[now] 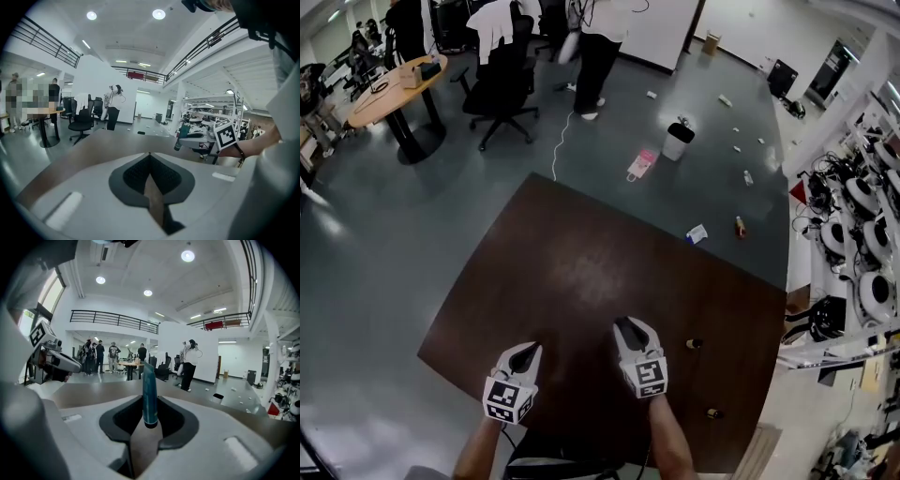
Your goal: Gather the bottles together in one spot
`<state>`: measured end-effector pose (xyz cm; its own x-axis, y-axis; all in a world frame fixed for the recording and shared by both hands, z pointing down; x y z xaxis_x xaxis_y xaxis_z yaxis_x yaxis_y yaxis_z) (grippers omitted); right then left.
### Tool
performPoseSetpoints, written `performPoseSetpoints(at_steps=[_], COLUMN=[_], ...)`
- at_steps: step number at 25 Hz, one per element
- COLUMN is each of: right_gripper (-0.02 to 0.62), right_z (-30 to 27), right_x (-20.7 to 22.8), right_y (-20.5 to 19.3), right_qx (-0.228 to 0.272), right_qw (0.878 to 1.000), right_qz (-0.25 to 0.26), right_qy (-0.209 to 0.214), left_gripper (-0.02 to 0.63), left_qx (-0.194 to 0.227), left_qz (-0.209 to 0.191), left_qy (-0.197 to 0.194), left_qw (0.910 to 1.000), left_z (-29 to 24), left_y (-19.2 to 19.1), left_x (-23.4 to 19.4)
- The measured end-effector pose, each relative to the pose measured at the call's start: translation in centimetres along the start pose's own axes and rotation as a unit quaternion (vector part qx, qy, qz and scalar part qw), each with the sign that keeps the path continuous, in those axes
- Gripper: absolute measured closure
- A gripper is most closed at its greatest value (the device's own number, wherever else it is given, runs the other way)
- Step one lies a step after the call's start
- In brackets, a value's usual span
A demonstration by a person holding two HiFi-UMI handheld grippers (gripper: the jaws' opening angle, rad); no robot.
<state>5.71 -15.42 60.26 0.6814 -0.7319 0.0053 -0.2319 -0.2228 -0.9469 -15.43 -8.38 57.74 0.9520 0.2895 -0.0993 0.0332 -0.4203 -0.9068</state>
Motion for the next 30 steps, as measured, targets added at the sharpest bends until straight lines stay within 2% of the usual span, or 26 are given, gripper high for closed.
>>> performPoseSetpoints(at_steps=[4, 9, 19, 30], right_gripper=[0.499, 0.499, 0.499, 0.499], right_z=[2.6, 4.2, 3.8, 3.3], right_x=[-1.8, -4.4, -10.1, -13.0], right_y=[-0.4, -2.0, -5.7, -9.7], right_qx=[0.004, 0.002, -0.007, -0.029], right_qw=[1.000, 1.000, 0.999, 0.996], right_qz=[-0.003, -0.015, -0.028, -0.047], right_qy=[-0.008, 0.002, 0.045, 0.072], left_gripper=[0.606, 0.606, 0.606, 0.606], left_qx=[0.002, 0.002, -0.007, -0.019], left_qz=[-0.004, -0.006, -0.015, -0.015], left_qy=[-0.009, -0.013, -0.016, -0.009], left_qw=[1.0000, 0.9999, 0.9997, 0.9997], left_z=[1.1, 2.3, 3.9, 4.7], left_y=[-0.3, -1.1, -3.1, -5.0], left_x=[1.4, 2.4, 3.0, 2.7])
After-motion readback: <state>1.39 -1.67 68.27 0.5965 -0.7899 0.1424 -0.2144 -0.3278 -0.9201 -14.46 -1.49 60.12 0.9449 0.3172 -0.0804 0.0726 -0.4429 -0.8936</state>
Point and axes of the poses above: the fingertips, and each gripper's own axes: z backward along the fingers, x to its right, y out of its top, the point moved 3 cm from there along z, backward along the fingers, and after that the axes turned 13 degrees about y, right-handed, at the moved point
